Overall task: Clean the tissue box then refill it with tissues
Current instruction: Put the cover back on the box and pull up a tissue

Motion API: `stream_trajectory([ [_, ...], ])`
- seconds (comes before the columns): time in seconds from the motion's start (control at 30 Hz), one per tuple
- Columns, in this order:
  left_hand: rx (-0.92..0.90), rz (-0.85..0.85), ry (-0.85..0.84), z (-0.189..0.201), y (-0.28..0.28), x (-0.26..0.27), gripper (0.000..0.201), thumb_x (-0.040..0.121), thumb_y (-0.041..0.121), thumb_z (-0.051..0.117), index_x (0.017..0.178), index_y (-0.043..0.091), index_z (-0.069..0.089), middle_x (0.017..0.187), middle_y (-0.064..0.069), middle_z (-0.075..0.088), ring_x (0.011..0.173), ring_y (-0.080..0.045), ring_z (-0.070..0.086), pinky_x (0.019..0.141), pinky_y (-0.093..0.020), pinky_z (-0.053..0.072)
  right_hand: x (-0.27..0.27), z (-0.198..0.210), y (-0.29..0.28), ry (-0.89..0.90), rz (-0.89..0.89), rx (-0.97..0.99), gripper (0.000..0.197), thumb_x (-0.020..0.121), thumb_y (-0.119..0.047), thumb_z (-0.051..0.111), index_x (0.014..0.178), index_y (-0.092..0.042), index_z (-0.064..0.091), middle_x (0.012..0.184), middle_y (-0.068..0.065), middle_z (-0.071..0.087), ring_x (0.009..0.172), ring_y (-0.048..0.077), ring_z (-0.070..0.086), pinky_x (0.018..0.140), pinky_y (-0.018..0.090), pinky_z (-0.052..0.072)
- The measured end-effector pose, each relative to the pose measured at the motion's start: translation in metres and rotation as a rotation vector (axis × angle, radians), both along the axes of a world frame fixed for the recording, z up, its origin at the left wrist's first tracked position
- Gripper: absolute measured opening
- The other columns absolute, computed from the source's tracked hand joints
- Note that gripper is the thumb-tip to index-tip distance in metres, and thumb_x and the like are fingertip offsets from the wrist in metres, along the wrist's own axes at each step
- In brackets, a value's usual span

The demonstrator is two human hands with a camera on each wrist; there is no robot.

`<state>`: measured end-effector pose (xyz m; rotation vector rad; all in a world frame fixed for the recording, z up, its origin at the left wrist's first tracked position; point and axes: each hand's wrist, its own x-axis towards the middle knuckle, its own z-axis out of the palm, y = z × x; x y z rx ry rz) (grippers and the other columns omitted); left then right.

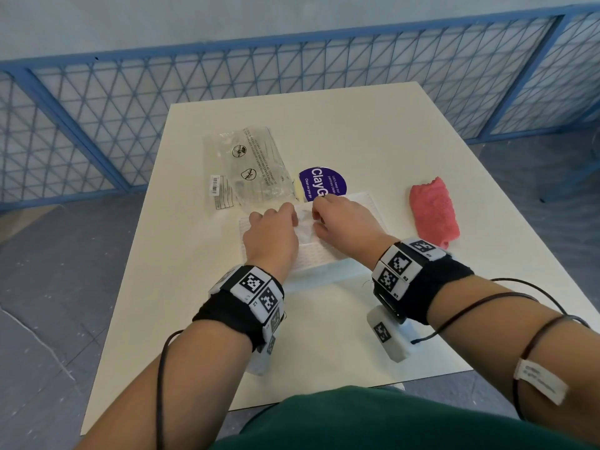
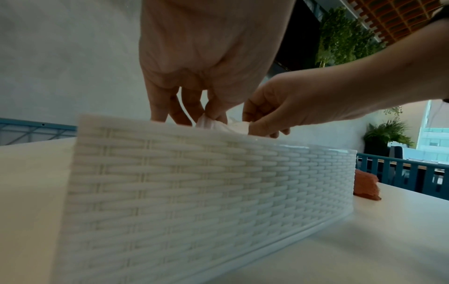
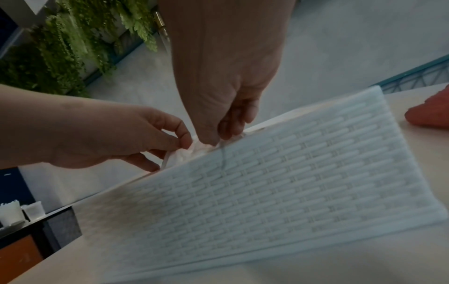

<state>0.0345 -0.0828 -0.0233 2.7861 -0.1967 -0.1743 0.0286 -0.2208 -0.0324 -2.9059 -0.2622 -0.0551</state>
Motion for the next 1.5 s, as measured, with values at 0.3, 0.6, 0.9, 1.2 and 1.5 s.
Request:
stream_trajectory([
  [0.3, 0.105, 0.068, 0.012, -0.006, -0.014, 0.000, 0.055, 0.089, 0.047, 0.052, 0.128, 0.009, 0.039, 0.130, -0.011, 0.045, 0.118, -0.031, 0.039, 0.083, -0.039, 0.042, 0.002, 0.015, -0.007, -0.095, 0.038, 0.421, 0.015, 0.096, -0.010, 0.048, 0.105, -0.005, 0.058, 0.105, 0.009, 0.057, 0.085, 0.015, 0.048, 0.078, 0.028, 0.042],
  [0.6, -0.115, 0.065, -0.143, -0.002, 0.001, -0.005, 0.025, 0.095, 0.020, 0.039, 0.112, 0.007, 0.052, 0.119, -0.011, 0.045, 0.099, -0.027, 0.046, 0.064, -0.037, 0.036, -0.006, 0.001, -0.017, 0.012, -0.120, 0.171, 0.020, 0.090, -0.008, 0.046, 0.109, -0.010, 0.052, 0.111, 0.010, 0.058, 0.098, 0.031, 0.055, 0.074, 0.035, 0.044],
  [0.9, 0.124, 0.092, -0.064, -0.012, 0.002, -0.013, 0.039, 0.093, 0.020, 0.047, 0.127, 0.003, 0.039, 0.132, -0.014, 0.037, 0.115, -0.031, 0.039, 0.071, -0.033, 0.039, -0.012, 0.010, -0.027, 0.122, -0.150, 0.136, 0.034, 0.087, 0.002, 0.034, 0.113, -0.015, 0.048, 0.096, 0.013, 0.063, 0.078, 0.032, 0.053, 0.068, 0.037, 0.045],
  [1.2, 0.094, -0.171, -0.073, 0.015, 0.033, 0.003, 0.024, 0.089, -0.004, 0.040, 0.088, 0.016, 0.054, 0.103, -0.005, 0.057, 0.096, -0.026, 0.051, 0.068, -0.035, 0.039, -0.017, 0.006, -0.035, 0.123, -0.049, 0.033, 0.050, 0.084, 0.006, 0.034, 0.118, -0.026, 0.054, 0.107, 0.003, 0.062, 0.088, 0.026, 0.054, 0.067, 0.030, 0.036],
  [1.5, 0.045, -0.268, 0.016, 0.007, 0.044, -0.007, 0.024, 0.098, 0.013, 0.030, 0.105, 0.017, 0.052, 0.094, -0.009, 0.054, 0.088, -0.028, 0.048, 0.087, -0.038, 0.041, -0.016, 0.009, -0.027, 0.174, 0.013, -0.217, 0.043, 0.090, 0.001, 0.038, 0.117, -0.025, 0.058, 0.123, 0.001, 0.049, 0.111, 0.024, 0.042, 0.066, 0.033, 0.035],
])
